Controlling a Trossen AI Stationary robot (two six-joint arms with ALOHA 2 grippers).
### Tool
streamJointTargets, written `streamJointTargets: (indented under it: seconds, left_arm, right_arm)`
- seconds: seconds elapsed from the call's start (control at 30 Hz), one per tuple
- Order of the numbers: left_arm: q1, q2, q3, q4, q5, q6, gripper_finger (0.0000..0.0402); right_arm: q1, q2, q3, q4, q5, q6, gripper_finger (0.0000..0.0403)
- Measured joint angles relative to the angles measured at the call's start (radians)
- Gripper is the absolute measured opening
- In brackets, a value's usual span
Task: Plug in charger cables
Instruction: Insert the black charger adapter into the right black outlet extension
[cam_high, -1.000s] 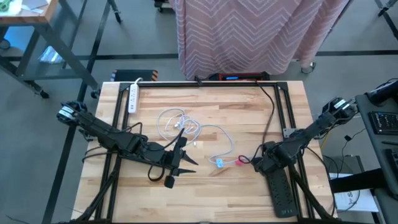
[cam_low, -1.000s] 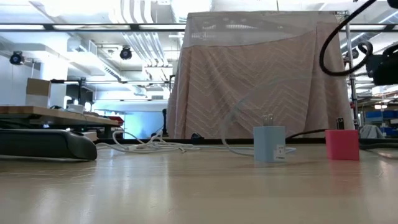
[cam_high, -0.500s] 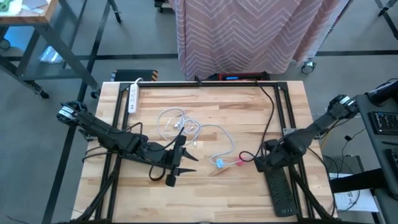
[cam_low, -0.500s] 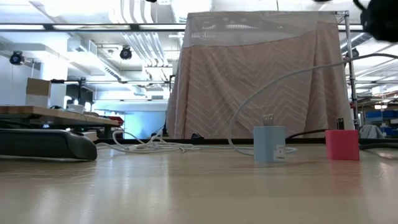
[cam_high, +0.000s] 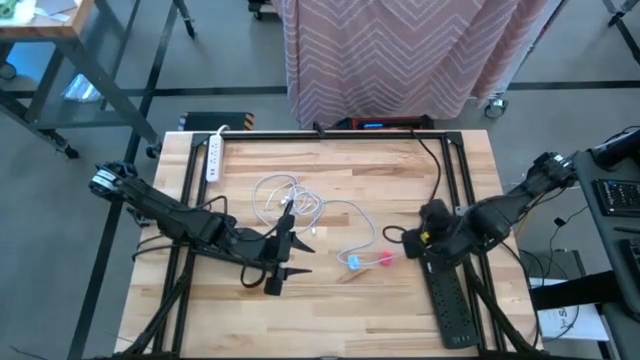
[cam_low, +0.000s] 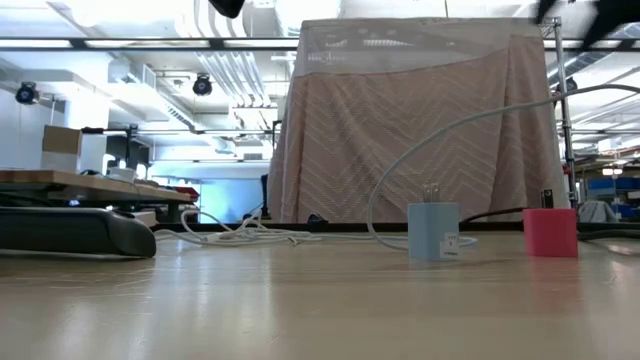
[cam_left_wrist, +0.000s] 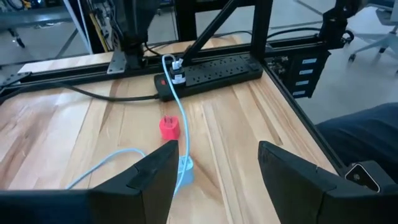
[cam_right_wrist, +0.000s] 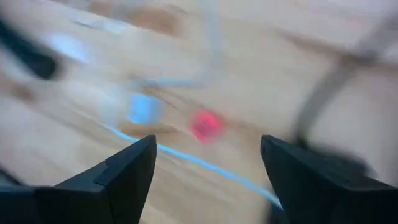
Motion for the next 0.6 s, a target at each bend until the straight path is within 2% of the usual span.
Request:
streamJointTargets:
  seconds: [0.07,0.27,0.4,0.6]
  left_arm:
    - [0.0,0.0,0.0,0.0,0.001,0.001,0.0212]
    - [0.0,0.0,0.0,0.0,0.002,0.001,0.0221]
    - [0.0,-0.001,0.0,-0.001,0.003,0.001,0.0222]
    - [0.0,-0.001,0.0,-0.002,0.003,-0.005,0.0213]
  right_arm:
    - [-0.016,0.011,-0.014,0.122,0.057,-0.175,0.0273]
    - [-0.049,0.108,-0.069,0.52,0.036,-0.671,0.0253]
    - [-0.07,0.199,-0.075,0.669,0.013,-0.795,0.0232]
    - [-0.13,0.349,-0.068,0.699,-0.098,-1.006,0.02]
